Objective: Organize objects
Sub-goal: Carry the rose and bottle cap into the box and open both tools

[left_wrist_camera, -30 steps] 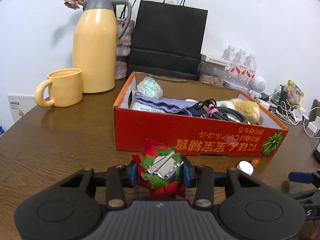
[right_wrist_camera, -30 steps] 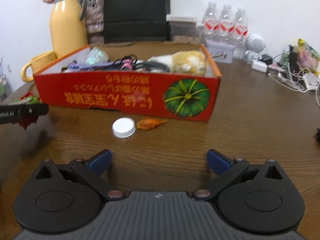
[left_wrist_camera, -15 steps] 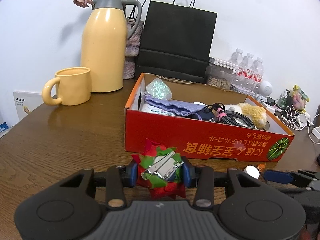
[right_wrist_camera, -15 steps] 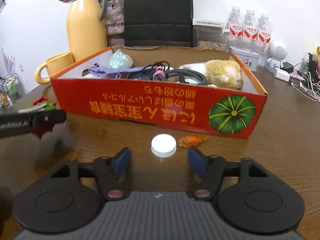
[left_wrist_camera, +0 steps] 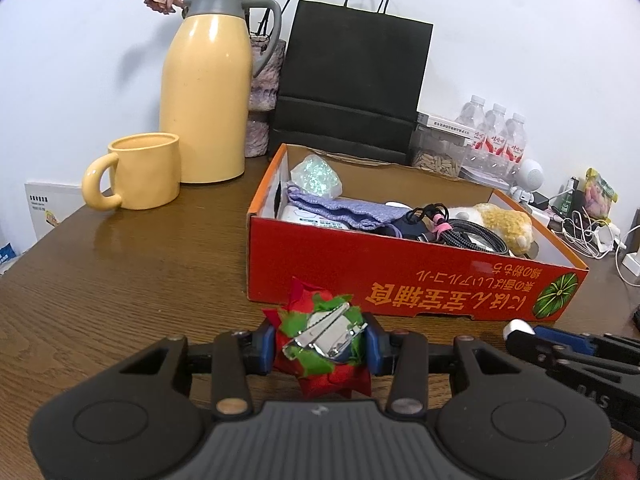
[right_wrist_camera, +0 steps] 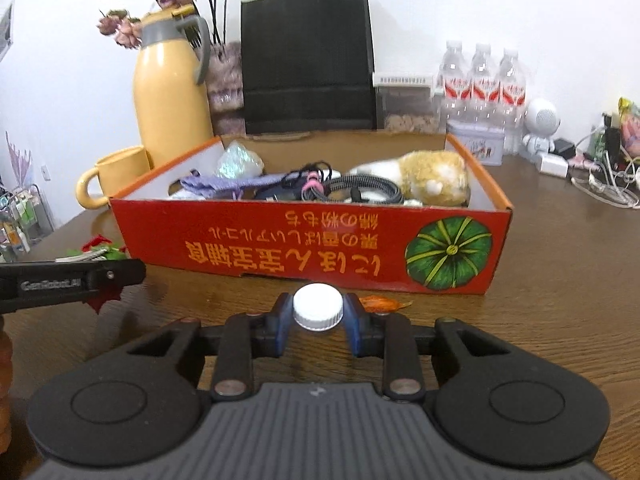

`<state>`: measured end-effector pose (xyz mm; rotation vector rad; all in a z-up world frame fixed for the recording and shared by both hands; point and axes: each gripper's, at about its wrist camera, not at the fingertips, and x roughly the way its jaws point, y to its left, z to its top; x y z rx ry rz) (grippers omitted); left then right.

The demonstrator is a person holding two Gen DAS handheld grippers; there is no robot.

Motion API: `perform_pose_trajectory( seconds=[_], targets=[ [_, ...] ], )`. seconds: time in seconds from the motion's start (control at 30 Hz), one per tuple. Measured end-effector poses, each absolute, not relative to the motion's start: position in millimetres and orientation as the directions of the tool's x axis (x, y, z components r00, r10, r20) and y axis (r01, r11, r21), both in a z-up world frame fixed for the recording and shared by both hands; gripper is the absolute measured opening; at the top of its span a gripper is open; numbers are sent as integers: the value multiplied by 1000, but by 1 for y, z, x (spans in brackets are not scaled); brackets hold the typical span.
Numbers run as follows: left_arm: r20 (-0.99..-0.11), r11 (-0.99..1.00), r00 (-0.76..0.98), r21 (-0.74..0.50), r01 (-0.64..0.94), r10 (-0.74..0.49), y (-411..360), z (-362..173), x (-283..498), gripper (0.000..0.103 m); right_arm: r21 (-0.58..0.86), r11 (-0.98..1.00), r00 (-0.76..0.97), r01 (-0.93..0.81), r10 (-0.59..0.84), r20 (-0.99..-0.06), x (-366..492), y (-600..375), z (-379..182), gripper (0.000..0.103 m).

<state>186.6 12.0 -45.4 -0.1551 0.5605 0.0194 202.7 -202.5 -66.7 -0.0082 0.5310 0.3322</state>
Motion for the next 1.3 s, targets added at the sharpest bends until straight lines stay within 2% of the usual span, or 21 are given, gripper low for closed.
perform_pose_trajectory(
  seconds=[0.37,0.7,1.3],
  targets=[
    [-523,987,852,-147,-58,-28,13,-45,185,40,65,946,842,-316,312,-441,187,-207,-61,28],
    [-459,984,887,-176,-39,-47,11,-26,177,39,57,939,861,-339,333,-384,184,-208,-51,28],
    [-380,990,924,-140,-20,-35,-20,24,236,39,18,943,911,-333,327,-252,241,-196,-12,28]
  ],
)
